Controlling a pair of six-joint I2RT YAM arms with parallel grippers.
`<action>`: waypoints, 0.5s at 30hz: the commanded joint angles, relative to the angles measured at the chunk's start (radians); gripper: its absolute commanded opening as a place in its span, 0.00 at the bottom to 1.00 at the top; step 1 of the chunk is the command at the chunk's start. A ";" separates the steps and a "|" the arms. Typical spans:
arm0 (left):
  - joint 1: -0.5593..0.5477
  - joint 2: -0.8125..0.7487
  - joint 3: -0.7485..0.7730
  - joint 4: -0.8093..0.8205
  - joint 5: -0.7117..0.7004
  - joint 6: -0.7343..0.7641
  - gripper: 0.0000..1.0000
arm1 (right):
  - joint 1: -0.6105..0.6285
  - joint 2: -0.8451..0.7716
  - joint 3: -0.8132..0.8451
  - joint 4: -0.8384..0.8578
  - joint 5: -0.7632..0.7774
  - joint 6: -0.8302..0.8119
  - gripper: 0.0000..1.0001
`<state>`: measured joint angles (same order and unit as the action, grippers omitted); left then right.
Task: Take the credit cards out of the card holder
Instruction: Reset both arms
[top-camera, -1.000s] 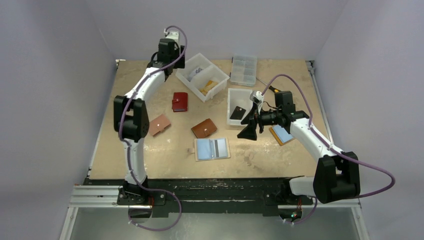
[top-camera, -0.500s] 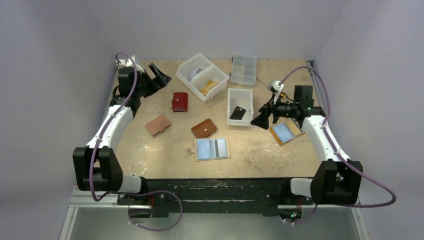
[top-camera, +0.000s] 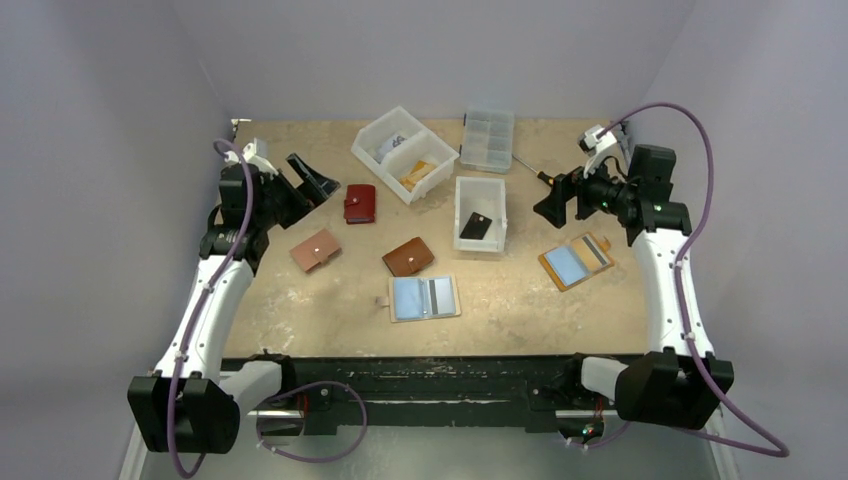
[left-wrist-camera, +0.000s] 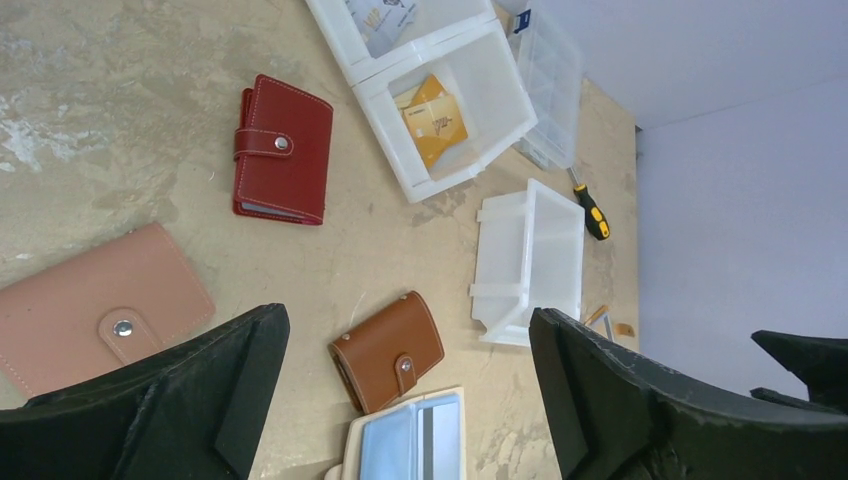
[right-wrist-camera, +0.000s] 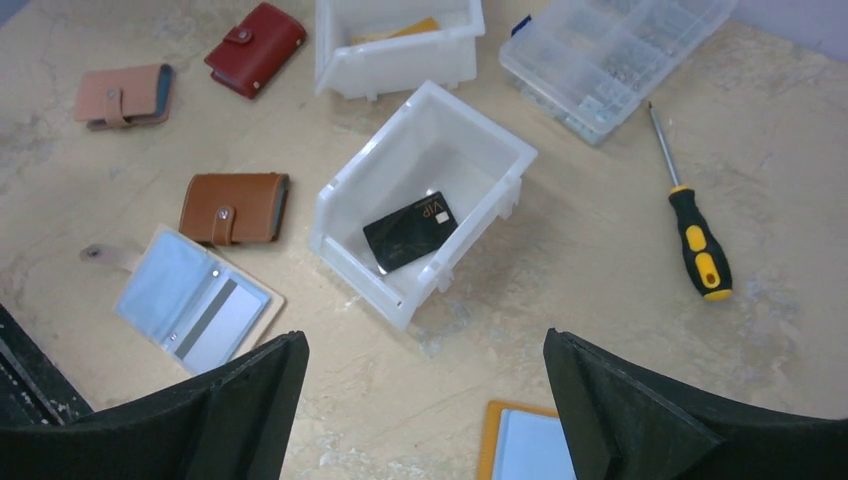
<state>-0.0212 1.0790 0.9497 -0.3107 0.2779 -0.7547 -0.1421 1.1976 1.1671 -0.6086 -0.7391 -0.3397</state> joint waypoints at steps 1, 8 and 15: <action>0.003 -0.001 0.020 -0.037 0.039 -0.001 0.99 | -0.017 -0.016 0.107 -0.068 -0.020 0.033 0.99; 0.003 -0.010 0.152 -0.181 0.070 0.087 0.99 | -0.038 0.025 0.238 -0.202 -0.173 -0.038 0.99; 0.003 -0.066 0.242 -0.297 0.027 0.129 0.99 | -0.040 0.054 0.281 -0.148 -0.172 0.107 0.99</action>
<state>-0.0208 1.0641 1.1152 -0.5327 0.3191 -0.6720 -0.1772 1.2373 1.3968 -0.7643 -0.8745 -0.3218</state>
